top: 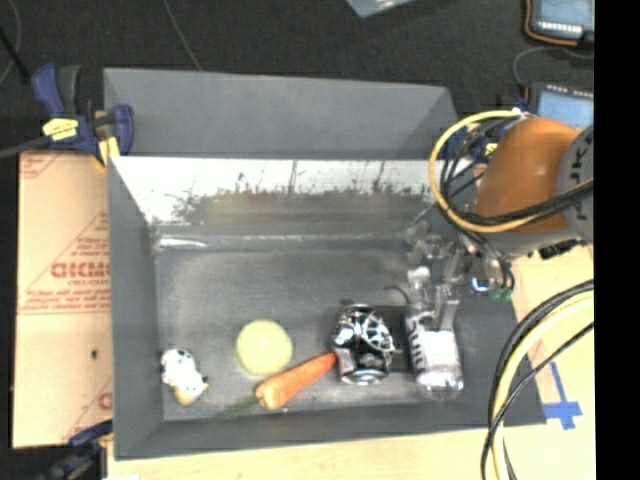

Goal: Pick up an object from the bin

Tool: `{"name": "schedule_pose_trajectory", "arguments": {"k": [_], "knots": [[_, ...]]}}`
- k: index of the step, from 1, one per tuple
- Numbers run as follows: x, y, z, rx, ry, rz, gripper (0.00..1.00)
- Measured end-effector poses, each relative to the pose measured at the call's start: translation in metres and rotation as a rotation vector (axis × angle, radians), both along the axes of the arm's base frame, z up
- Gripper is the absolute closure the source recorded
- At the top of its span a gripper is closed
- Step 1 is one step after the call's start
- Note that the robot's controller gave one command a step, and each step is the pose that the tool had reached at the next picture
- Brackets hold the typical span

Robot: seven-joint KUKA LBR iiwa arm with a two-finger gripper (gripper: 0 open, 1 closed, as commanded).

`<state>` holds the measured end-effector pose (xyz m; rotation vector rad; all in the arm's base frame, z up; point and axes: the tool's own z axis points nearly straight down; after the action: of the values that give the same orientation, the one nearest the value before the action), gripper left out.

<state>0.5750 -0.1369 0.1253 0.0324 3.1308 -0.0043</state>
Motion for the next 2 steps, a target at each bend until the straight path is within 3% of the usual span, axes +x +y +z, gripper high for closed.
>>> {"name": "schedule_pose_trajectory", "arguments": {"k": [2], "knots": [[-0.013,0.027,-0.038,0.002,0.001,-0.175,0.0]]}}
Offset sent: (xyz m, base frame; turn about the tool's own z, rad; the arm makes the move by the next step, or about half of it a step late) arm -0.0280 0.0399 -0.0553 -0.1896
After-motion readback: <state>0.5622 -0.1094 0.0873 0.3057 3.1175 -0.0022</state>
